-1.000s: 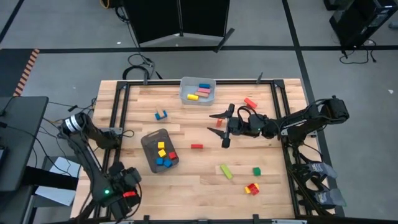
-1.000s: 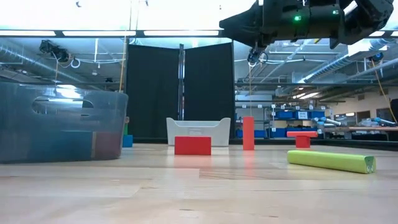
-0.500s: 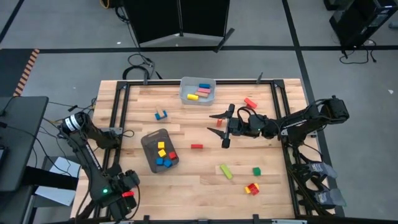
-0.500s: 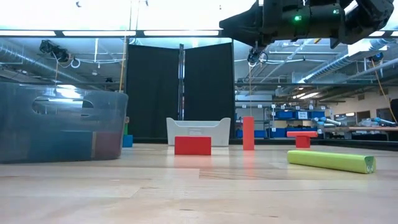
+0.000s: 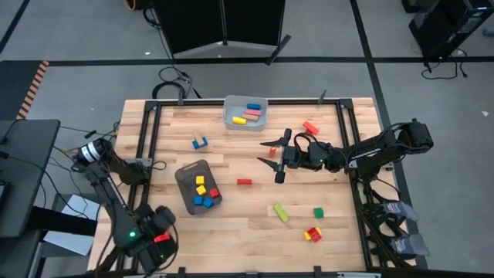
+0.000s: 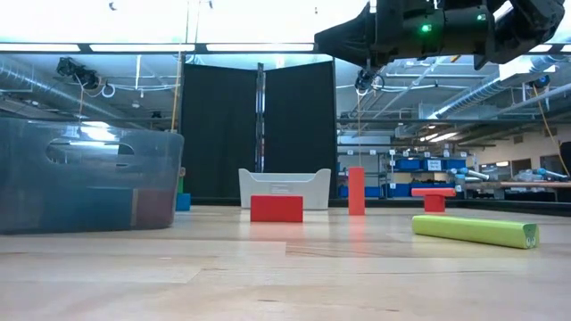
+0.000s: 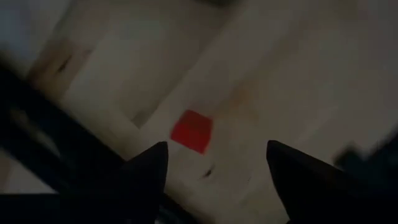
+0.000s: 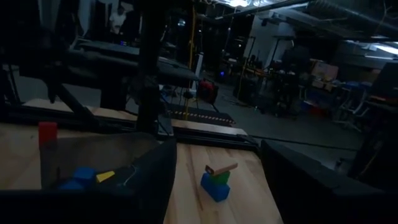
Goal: Sort blocks by size
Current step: Put the red rectangular block into the gray bin
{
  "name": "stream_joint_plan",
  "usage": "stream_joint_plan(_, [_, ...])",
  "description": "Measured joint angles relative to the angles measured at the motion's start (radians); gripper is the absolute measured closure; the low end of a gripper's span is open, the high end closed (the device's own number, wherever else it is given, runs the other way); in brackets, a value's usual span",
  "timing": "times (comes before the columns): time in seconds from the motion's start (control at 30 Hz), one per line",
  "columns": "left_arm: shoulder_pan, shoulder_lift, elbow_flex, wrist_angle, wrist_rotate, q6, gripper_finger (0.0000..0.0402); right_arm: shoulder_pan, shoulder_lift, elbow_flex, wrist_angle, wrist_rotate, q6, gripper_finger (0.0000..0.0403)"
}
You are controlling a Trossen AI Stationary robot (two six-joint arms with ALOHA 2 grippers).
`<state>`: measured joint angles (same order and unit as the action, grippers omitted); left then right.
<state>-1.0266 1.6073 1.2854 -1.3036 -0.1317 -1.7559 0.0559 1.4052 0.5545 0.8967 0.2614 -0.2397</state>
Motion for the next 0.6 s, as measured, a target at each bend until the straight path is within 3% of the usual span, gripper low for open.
stream_joint_plan(0.23, [0.020,0.000,-0.016,-0.084,0.073,-0.462,0.0085,0.000,0.000,0.000,0.000,0.000,-0.019,0.0162])
stream_joint_plan(0.33, [0.027,0.000,-0.031,-0.037,0.135,-0.504,0.0085,0.000,0.000,0.000,-0.001,0.000,-0.025,0.0162])
stream_joint_plan(0.6, [0.059,0.003,-0.095,0.035,0.091,-0.519,0.0085,0.000,0.000,0.000,-0.002,0.000,-0.026,0.0166])
